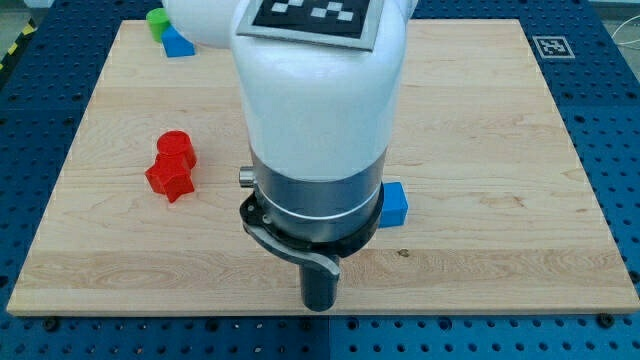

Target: Touch the bottom side of the blue cube

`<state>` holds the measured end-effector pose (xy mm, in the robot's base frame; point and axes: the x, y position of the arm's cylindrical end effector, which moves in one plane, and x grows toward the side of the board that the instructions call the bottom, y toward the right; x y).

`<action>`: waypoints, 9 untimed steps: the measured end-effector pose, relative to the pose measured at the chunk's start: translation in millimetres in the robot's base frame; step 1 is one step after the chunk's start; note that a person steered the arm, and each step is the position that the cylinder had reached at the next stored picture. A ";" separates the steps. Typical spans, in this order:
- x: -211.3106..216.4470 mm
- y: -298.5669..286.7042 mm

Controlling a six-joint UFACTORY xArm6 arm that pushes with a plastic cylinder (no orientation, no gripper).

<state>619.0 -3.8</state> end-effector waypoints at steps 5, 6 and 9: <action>-15.9 100.9; -15.9 100.9; -48.4 110.3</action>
<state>570.6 106.4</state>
